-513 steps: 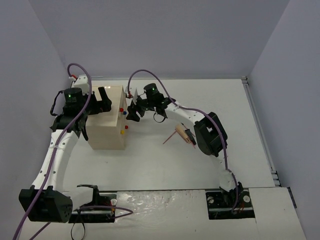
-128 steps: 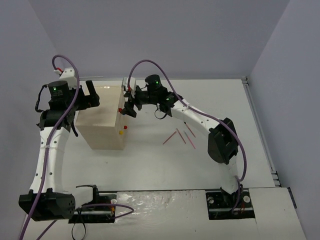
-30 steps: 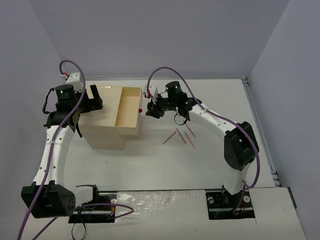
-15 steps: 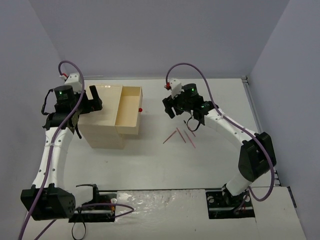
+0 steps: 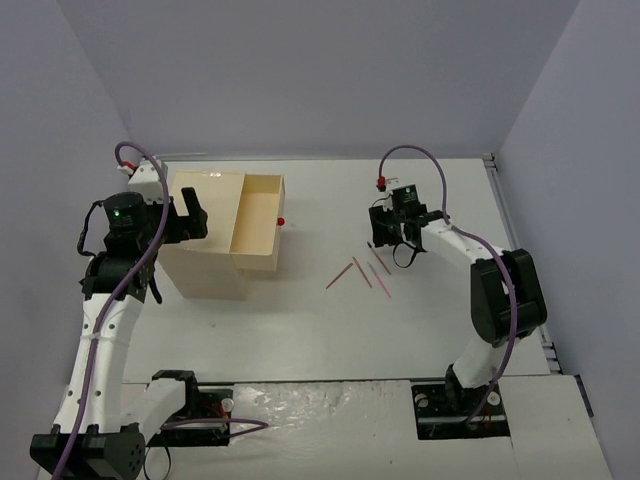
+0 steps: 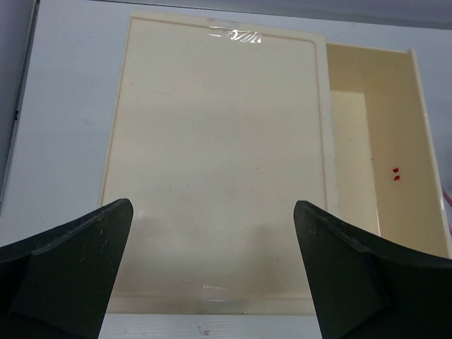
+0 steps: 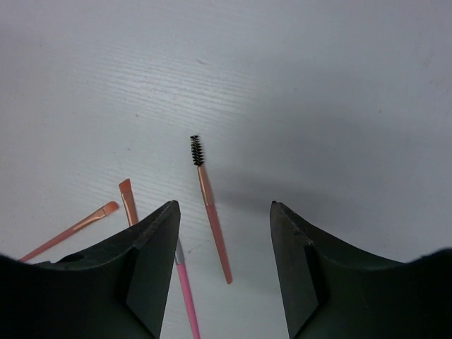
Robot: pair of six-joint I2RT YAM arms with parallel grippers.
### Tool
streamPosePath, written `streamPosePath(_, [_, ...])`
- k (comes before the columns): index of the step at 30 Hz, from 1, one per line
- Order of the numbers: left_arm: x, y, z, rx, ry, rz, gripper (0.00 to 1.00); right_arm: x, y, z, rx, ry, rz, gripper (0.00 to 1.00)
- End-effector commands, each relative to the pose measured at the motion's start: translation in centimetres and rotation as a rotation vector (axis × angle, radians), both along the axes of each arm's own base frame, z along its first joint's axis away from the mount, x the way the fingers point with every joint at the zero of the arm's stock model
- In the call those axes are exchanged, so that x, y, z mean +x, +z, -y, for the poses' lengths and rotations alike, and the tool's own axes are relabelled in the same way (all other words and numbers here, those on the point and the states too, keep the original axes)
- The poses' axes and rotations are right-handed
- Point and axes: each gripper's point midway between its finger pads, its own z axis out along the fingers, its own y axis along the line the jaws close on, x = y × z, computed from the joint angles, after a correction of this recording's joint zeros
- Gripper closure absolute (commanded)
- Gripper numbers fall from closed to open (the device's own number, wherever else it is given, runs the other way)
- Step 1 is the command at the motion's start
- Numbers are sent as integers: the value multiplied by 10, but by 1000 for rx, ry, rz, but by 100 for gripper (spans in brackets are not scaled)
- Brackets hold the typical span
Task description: Organize the makeup
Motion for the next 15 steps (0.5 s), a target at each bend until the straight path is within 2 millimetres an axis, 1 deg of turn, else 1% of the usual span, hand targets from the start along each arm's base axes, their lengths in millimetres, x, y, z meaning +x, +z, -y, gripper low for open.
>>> streamPosePath(1, [-2, 12, 0, 26, 2, 65, 3, 0, -11, -6, 17, 6, -32, 52])
streamPosePath(4, [-2, 8, -1, 25, 7, 56, 3, -7, -27, -6, 8, 16, -80, 57])
streamPosePath(6, [-1, 5, -1, 26, 8, 48, 3, -9, -32, -7, 9, 19, -95, 61])
streamPosePath(9, [-1, 4, 0, 23, 8, 47, 3, -12, -40, -6, 2, 18, -120, 63])
streamPosePath(15, [-1, 2, -1, 22, 10, 41, 3, -18, -49, -10, -21, 48, -152, 65])
